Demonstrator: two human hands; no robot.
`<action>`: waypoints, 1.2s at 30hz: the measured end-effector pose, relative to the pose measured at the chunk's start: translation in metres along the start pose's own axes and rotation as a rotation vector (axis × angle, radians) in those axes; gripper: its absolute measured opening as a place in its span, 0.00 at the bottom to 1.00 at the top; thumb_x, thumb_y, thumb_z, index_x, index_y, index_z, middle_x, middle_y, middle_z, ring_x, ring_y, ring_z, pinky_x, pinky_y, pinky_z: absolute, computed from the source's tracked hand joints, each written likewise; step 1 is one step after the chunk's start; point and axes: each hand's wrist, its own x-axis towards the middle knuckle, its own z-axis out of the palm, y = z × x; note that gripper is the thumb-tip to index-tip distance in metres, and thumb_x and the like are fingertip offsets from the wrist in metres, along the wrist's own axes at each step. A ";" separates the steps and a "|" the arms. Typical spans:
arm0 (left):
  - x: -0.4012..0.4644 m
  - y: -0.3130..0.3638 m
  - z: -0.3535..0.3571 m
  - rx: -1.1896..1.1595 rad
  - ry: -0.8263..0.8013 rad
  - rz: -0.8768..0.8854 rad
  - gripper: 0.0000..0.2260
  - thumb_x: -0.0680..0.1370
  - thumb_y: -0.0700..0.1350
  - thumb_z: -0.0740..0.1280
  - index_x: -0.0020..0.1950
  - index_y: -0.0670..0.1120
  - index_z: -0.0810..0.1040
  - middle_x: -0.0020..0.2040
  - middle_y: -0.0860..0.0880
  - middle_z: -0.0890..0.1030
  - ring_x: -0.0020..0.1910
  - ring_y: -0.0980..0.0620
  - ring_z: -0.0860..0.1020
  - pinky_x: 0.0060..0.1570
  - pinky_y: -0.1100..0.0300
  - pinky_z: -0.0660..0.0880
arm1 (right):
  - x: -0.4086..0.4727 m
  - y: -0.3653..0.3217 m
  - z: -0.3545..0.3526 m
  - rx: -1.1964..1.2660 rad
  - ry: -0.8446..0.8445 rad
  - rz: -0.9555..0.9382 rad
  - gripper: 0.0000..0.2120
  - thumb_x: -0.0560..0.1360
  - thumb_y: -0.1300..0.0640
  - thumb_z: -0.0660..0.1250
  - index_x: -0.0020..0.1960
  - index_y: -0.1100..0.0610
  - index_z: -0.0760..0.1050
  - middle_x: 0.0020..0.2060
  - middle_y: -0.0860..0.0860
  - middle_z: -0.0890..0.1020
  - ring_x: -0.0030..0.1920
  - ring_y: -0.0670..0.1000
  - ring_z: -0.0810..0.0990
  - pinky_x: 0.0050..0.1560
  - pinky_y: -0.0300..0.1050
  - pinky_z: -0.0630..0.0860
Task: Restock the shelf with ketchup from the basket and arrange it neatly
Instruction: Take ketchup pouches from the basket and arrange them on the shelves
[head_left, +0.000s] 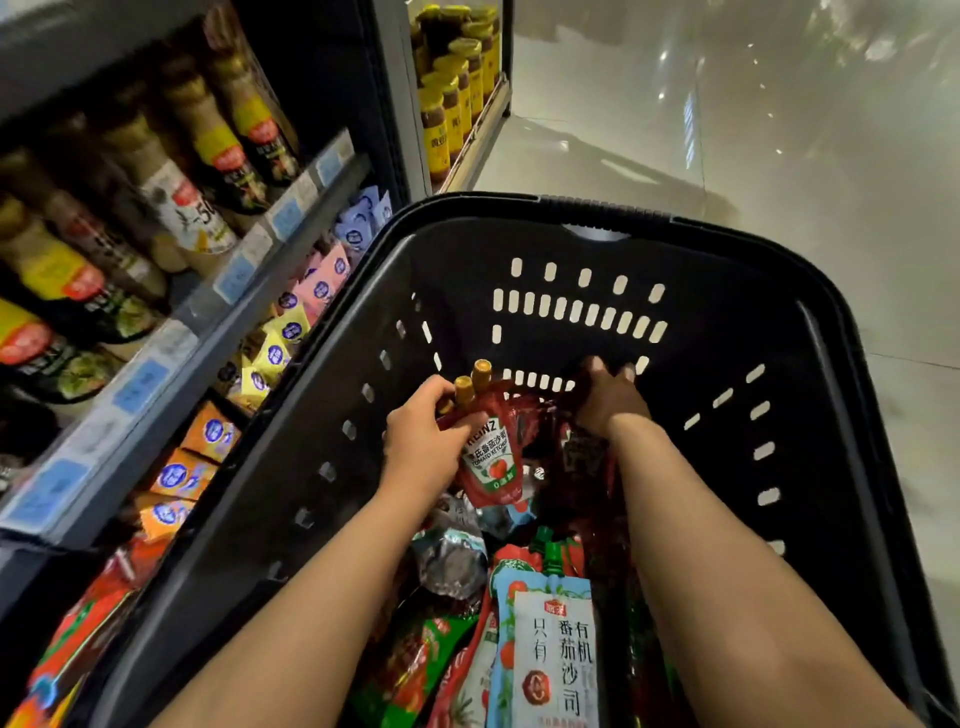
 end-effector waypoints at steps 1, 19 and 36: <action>0.000 -0.001 -0.001 -0.006 0.002 -0.011 0.08 0.71 0.45 0.75 0.45 0.49 0.77 0.41 0.54 0.81 0.43 0.56 0.80 0.43 0.54 0.79 | -0.002 -0.001 -0.003 -0.001 0.006 -0.001 0.35 0.74 0.58 0.68 0.74 0.45 0.55 0.75 0.59 0.50 0.69 0.64 0.67 0.67 0.53 0.69; 0.002 0.011 -0.012 -0.007 -0.011 0.032 0.08 0.73 0.43 0.73 0.46 0.50 0.75 0.41 0.57 0.78 0.42 0.63 0.75 0.36 0.70 0.68 | -0.026 -0.028 -0.011 -0.200 0.036 0.121 0.23 0.76 0.58 0.65 0.69 0.48 0.67 0.62 0.54 0.74 0.63 0.56 0.74 0.57 0.51 0.76; -0.024 0.041 -0.046 0.103 0.005 0.202 0.07 0.74 0.48 0.72 0.47 0.53 0.75 0.41 0.56 0.80 0.43 0.55 0.79 0.46 0.48 0.78 | -0.078 -0.039 0.008 -0.282 0.165 -0.173 0.23 0.77 0.66 0.58 0.70 0.52 0.65 0.58 0.55 0.79 0.57 0.56 0.78 0.51 0.47 0.74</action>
